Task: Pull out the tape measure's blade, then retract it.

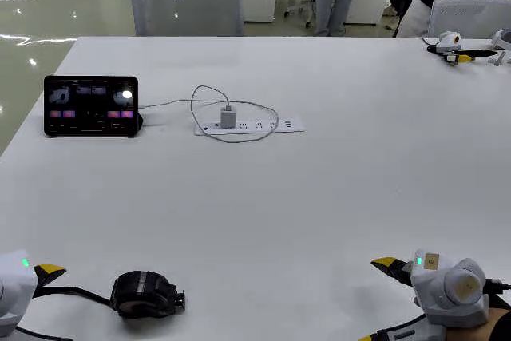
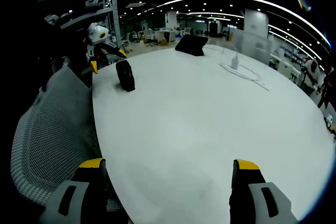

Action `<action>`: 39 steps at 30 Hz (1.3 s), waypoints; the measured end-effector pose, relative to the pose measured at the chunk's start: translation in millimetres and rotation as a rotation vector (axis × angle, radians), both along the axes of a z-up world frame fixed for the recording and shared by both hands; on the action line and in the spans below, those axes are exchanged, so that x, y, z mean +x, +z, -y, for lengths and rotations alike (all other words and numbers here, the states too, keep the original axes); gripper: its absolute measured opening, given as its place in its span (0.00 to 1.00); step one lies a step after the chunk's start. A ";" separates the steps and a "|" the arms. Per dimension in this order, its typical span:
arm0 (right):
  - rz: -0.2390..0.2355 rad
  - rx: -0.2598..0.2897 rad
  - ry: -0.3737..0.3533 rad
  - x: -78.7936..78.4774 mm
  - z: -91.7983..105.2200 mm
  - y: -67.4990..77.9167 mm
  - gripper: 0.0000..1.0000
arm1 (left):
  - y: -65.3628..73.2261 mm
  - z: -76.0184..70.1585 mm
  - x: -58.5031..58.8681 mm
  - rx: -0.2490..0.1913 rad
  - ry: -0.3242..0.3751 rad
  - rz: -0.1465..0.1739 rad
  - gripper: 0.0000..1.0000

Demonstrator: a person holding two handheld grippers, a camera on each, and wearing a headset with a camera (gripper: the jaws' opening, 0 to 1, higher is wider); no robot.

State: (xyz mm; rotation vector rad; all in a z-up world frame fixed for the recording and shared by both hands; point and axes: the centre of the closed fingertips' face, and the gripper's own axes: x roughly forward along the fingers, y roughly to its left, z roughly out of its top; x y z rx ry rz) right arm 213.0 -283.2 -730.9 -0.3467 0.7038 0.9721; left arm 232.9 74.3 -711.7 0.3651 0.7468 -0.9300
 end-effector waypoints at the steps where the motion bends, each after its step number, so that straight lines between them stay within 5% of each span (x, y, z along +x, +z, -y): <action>1: 0.010 0.001 0.009 2.3 -2.8 0.9 0.99 | -1.9 0.4 1.3 0.024 -0.013 -0.009 0.99; 9: 0.026 0.013 0.069 8.5 -25.4 1.2 0.99 | -11.1 6.6 8.7 0.164 -0.187 0.002 0.99; 24: 0.009 0.035 0.154 20.6 -76.5 -2.0 0.99 | -18.7 29.2 26.5 0.246 -0.311 -0.008 0.95; 28: 0.009 0.043 0.185 22.5 -94.0 0.2 0.99 | -17.5 38.0 25.4 0.223 -0.316 -0.028 0.91; 39: 0.004 0.043 0.281 25.7 -144.5 -1.6 0.99 | -27.4 54.9 23.7 0.259 -0.392 -0.010 0.63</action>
